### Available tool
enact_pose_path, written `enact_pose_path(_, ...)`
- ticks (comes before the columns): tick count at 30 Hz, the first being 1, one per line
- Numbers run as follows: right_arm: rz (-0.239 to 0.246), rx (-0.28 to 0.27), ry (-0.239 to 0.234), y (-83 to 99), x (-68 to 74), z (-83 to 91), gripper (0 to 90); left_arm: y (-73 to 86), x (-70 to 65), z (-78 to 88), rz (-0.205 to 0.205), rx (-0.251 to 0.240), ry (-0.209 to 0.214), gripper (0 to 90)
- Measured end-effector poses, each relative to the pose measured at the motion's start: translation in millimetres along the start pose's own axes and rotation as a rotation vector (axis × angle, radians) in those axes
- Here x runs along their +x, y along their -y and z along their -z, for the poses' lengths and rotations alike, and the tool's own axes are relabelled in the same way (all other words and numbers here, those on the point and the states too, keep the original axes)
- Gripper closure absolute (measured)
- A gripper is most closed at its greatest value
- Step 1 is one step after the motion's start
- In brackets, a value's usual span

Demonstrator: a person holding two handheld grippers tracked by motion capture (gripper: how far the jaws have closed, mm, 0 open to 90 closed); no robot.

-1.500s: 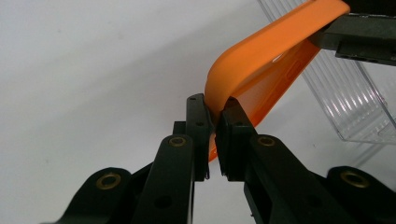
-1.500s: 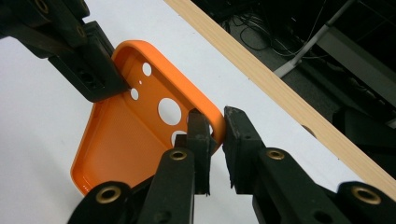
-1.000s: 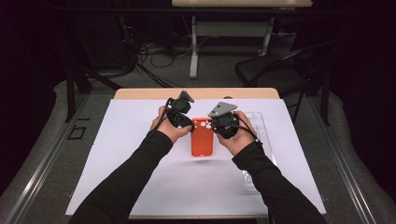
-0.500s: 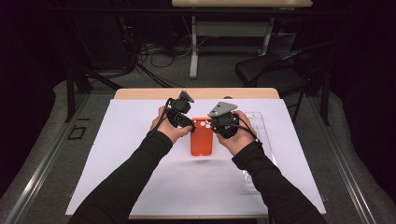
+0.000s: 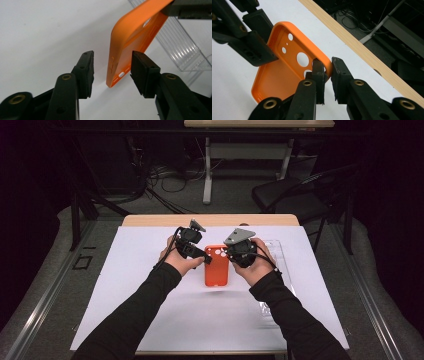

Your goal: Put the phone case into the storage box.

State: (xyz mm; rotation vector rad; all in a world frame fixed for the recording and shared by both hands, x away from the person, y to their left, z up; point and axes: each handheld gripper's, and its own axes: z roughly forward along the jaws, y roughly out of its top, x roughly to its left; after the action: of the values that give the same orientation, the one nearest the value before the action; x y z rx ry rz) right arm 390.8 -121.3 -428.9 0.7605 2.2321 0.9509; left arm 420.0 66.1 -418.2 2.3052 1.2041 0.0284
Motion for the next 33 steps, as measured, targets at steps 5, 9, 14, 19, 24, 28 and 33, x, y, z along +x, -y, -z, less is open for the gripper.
enact_pose_path(5, 0.002, 0.001, 0.004, 1.1, -1.1, 0.7, 82.1, 8.4, 1.2, 5.9, -0.043, -0.037, 0.007, 49.7)
enact_pose_path(9, 0.003, -0.003, 0.006, 1.4, -2.7, 1.9, 82.2, 16.2, 2.0, 9.6, -0.072, -0.062, -0.001, 48.1)
enact_pose_path(14, 0.007, -0.003, 0.010, 1.8, -4.0, 3.2, 82.1, 27.1, 4.9, 12.2, -0.100, -0.080, -0.002, 48.7)
enact_pose_path(19, 0.006, -0.002, 0.014, 2.4, -6.6, 5.1, 82.1, 35.8, 12.0, 14.6, -0.100, -0.102, 0.016, 48.0)
enact_pose_path(24, 0.003, -0.004, 0.015, 2.3, -9.4, 8.0, 82.1, 42.0, 19.4, 15.8, -0.127, -0.129, -0.005, 45.3)
enact_pose_path(28, 0.001, -0.008, 0.016, 2.2, -11.6, 10.0, 82.1, 47.7, 24.1, 14.0, -0.163, -0.151, -0.023, 42.5)
enact_pose_path(33, 0.005, -0.016, 0.020, 2.3, -14.0, 12.9, 82.1, 56.6, 30.6, 12.7, -0.143, -0.155, -0.012, 42.1)
